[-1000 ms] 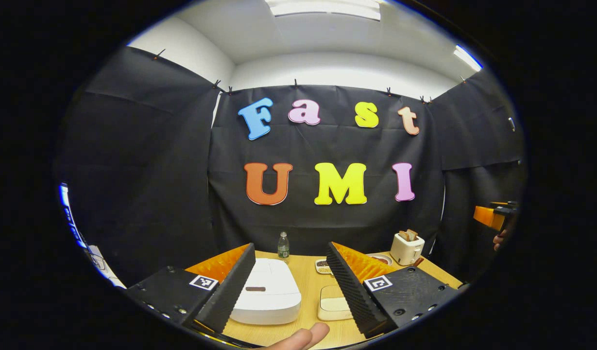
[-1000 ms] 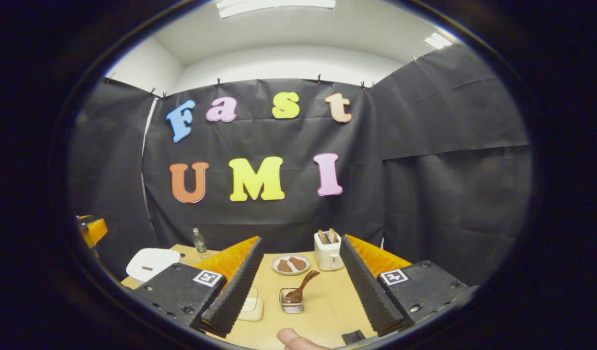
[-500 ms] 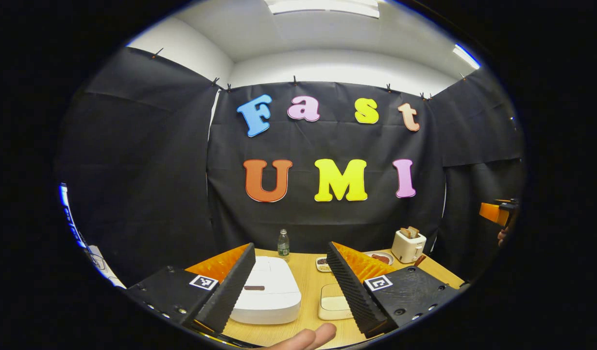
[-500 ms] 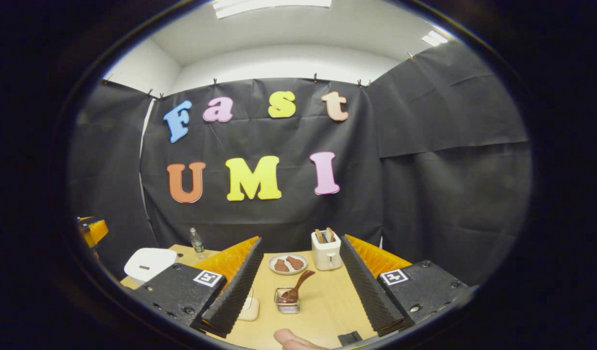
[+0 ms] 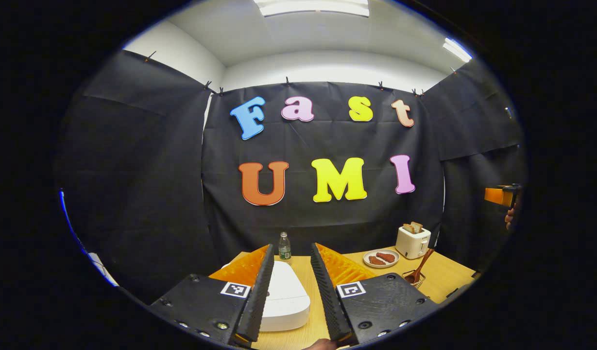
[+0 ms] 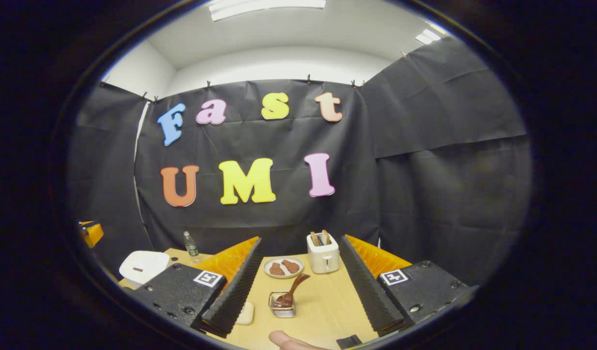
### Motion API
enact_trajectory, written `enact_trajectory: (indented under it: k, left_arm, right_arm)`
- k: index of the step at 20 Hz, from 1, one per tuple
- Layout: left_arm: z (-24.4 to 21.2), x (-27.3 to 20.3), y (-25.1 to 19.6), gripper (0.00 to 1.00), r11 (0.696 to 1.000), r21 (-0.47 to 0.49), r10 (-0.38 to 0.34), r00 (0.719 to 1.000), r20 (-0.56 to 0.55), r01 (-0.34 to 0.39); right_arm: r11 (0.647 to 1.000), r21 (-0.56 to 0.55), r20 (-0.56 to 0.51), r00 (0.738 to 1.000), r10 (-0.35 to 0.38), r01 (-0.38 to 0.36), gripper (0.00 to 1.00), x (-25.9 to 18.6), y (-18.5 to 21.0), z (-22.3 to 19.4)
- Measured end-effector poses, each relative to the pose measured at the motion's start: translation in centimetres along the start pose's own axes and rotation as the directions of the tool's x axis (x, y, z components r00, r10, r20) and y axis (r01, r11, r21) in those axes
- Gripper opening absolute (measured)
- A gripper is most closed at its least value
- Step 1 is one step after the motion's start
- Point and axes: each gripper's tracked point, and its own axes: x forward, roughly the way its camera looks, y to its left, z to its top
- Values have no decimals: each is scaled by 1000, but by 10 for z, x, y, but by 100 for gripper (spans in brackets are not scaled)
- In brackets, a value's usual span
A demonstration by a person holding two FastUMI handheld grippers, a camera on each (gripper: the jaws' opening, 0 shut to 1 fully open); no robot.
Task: Close the left gripper, press the button to open the rice cooker; take a wooden spoon from the chopstick holder with the right hand, scoop a spoonful of rice and pour it into the rice cooker, then put the wooden spoon back into the chopstick holder.
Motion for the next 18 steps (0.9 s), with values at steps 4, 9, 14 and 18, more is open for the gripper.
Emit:
enact_trajectory:
  k: [4, 9, 14, 18]
  left_arm:
    - [-32, 16, 4, 21, 1000, -1, -19, 994, -104, 19]
    - [-67, 38, 22, 0, 999, 28, 36, 981, -192, -31]
    - [-111, 65, 51, 0, 993, 61, 113, 943, -312, -99]
    - [-140, 83, 62, 0, 991, 75, 132, 908, -397, -112]
  right_arm:
    - [1000, 13, -5, 1000, -7, 7, 100, 8, -10, -7]
    - [1000, 6, -25, 1000, -5, 5, 100, 18, -14, -22]
    - [1000, -8, -32, 999, -1, 0, 100, 32, -19, -39]
    - [1000, 21, -77, 997, 23, -22, 100, 42, -18, -57]
